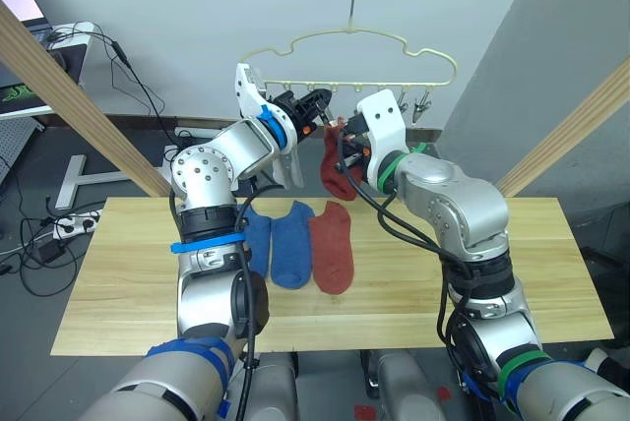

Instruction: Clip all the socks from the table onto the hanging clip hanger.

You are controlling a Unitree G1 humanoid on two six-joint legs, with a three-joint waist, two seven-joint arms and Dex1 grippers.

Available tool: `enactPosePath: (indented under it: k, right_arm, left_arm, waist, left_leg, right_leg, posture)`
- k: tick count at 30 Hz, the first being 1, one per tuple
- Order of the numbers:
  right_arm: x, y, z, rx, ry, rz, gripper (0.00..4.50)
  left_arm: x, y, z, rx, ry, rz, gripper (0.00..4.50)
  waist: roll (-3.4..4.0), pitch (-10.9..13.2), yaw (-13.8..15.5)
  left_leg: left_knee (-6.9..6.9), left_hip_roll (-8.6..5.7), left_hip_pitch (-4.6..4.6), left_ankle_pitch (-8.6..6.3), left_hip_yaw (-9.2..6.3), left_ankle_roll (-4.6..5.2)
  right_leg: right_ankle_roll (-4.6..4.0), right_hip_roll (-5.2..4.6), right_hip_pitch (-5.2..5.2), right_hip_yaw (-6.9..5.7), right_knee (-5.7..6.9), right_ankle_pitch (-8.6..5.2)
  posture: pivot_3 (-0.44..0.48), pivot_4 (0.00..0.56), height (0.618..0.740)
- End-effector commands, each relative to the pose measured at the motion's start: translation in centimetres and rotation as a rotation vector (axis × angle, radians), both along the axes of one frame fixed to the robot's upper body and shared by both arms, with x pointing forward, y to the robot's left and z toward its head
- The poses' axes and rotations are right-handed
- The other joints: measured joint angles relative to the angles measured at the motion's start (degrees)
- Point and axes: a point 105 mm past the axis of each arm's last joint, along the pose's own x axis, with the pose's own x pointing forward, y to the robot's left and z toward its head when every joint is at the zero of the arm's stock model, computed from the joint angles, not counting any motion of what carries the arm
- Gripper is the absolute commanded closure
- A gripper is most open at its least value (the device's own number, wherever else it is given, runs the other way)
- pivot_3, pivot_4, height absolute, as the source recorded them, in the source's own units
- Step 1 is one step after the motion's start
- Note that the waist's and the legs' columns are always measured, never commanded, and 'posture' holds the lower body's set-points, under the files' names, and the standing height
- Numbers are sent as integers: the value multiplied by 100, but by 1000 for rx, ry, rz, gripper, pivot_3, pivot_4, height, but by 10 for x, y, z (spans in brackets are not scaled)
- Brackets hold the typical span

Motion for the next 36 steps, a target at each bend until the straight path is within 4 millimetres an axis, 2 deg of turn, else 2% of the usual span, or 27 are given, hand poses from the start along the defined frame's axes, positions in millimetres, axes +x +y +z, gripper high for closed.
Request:
enactPosePath:
  k: [1,5,13,18,19,21,27,32,36]
  right_arm:
    - [-2,3,19,18,-72,19,4457]
    - [0,3,20,20,-76,17,4457]
    - [1,3,25,27,-87,21,4500]
    - [0,3,25,31,-80,26,4500]
    - [0,2,24,31,-77,25,4099]
    - [-1,2,23,30,-72,25,3797]
    - [-7,-2,16,3,-62,37,1738]
    - [-21,-14,1,-21,-29,40,1738]
    - [-32,-24,-8,-35,-7,30,1738]
  left_arm:
    - [0,1,2,16,-12,9,4280]
    - [-1,1,2,9,-13,1,4280]
    - [-1,0,2,2,-11,-13,1979]
    - [-5,-3,2,13,-25,-46,1979]
    - [-6,-4,3,20,-35,-58,1961]
    - [-10,-6,6,35,-62,-84,1961]
    - [-34,-7,1,266,-227,-177,1961]
    - [-64,4,-12,439,-378,-251,1961]
    - [-73,21,-23,535,-465,-231,1961]
  waist:
    - [0,0,1]
    - [0,0,0]
    - [0,0,2]
    - [0,0,3]
    - [0,0,3]
    - [0,0,2]
    - [2,-1,4]
    - [3,-2,13]
    - [4,-3,47]
  left_leg:
    - [0,0,0,0,0,0]
    - [-1,0,0,0,0,0]
    - [0,0,-22,0,-2,0]
    - [-3,0,-30,0,-2,0]
    - [-4,0,-30,0,-1,0]
    - [-4,0,-31,0,-2,0]
    - [-14,0,-31,1,1,-2]
    - [-45,3,-32,16,4,-27]
    - [-69,7,-32,18,12,-28]
  right_leg:
    - [0,0,0,0,0,0]
    - [0,0,0,0,0,0]
    - [0,0,-19,-2,0,0]
    - [-1,-2,-28,-3,-1,0]
    - [-1,-2,-30,-4,0,0]
    - [-1,-2,-31,-4,0,0]
    - [-1,-2,-36,-2,1,1]
    - [-2,-3,-51,0,-3,1]
    - [-3,-3,-69,6,2,1]
  posture:
    - [-51,277,740]
    - [-52,276,740]
    - [-52,272,740]
    - [-54,272,740]
    - [-51,272,740]
    - [-51,272,740]
    - [-26,267,740]
    - [-5,265,740]
    - [8,263,740]
